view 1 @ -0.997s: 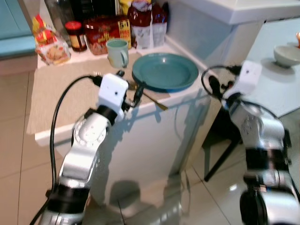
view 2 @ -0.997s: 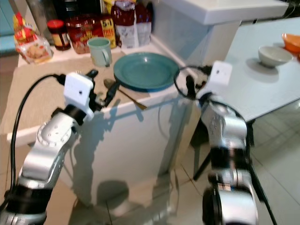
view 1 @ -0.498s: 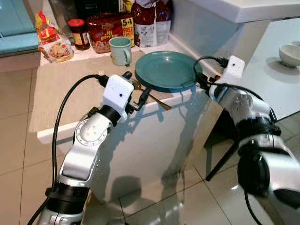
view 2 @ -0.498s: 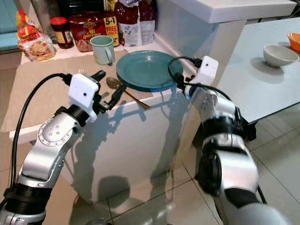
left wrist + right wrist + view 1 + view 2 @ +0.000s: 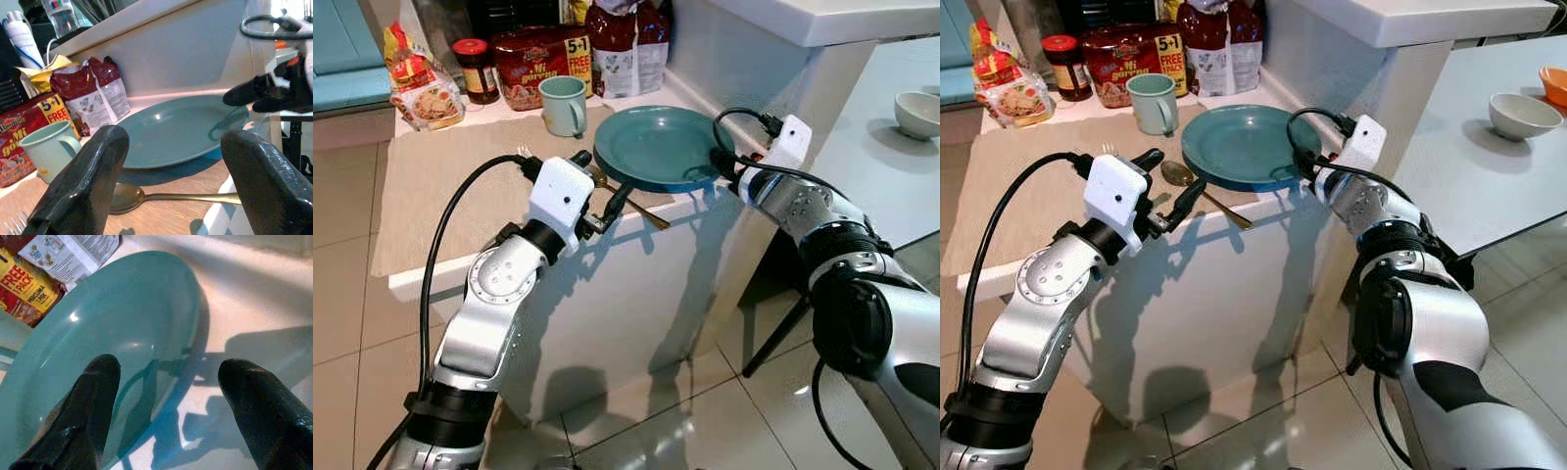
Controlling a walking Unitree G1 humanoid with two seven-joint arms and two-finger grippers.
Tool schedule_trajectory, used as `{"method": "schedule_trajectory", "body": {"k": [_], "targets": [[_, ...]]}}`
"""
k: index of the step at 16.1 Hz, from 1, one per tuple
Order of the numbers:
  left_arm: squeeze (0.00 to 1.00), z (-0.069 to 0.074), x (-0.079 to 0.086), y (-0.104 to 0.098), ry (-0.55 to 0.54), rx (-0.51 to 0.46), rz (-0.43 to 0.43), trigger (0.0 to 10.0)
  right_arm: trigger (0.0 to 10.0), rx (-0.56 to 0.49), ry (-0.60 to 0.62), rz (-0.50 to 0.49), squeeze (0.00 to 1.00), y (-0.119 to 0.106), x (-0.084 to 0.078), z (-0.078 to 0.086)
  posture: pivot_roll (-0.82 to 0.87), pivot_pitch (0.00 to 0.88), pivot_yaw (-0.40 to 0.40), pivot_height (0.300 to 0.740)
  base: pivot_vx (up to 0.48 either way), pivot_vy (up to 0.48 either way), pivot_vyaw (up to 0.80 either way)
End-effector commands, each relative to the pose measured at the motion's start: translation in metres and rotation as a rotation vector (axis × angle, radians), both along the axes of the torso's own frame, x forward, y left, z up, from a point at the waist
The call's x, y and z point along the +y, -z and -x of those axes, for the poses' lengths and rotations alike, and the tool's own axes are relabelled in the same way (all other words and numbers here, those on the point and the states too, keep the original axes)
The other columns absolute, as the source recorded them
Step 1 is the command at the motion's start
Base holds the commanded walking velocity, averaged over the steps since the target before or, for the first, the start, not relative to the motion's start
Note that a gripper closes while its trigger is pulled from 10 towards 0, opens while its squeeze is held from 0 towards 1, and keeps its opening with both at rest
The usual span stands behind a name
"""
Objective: Setting the table
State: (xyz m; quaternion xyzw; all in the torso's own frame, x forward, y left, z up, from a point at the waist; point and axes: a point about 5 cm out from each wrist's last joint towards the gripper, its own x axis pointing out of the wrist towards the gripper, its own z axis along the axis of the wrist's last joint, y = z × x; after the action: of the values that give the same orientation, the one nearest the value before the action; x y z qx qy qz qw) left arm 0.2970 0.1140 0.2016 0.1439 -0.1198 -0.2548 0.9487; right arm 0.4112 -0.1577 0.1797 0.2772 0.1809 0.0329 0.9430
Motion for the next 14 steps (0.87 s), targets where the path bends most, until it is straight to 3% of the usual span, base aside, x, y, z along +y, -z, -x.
{"method": "schedule_trajectory", "body": {"k": [1,6,10,14], "targets": [[0.0,0.002,-0.004,-0.009,0.023,-0.023,-0.01,10.0,10.0,-0.037,0.003,-0.003,0.0,-0.013,0.002,-0.004,0.2,0.035,-0.04,0.74,0.0,0.0,0.0],[0.0,0.008,0.008,-0.014,-0.035,-0.037,-0.004,10.0,10.0,-0.038,0.038,-0.004,0.0,-0.018,-0.004,-0.006,0.22,0.112,-0.054,0.74,0.0,0.0,0.0],[0.0,0.02,0.013,-0.015,-0.058,-0.018,-0.001,10.0,10.0,-0.041,0.018,0.007,0.0,-0.019,-0.002,-0.006,0.24,0.216,-0.071,0.74,0.0,0.0,0.0],[0.0,0.031,0.021,-0.028,-0.123,-0.074,0.023,10.0,10.0,-0.09,-0.004,-0.003,0.0,-0.031,0.003,-0.009,0.27,0.266,-0.096,0.74,0.0,0.0,0.0]]}}
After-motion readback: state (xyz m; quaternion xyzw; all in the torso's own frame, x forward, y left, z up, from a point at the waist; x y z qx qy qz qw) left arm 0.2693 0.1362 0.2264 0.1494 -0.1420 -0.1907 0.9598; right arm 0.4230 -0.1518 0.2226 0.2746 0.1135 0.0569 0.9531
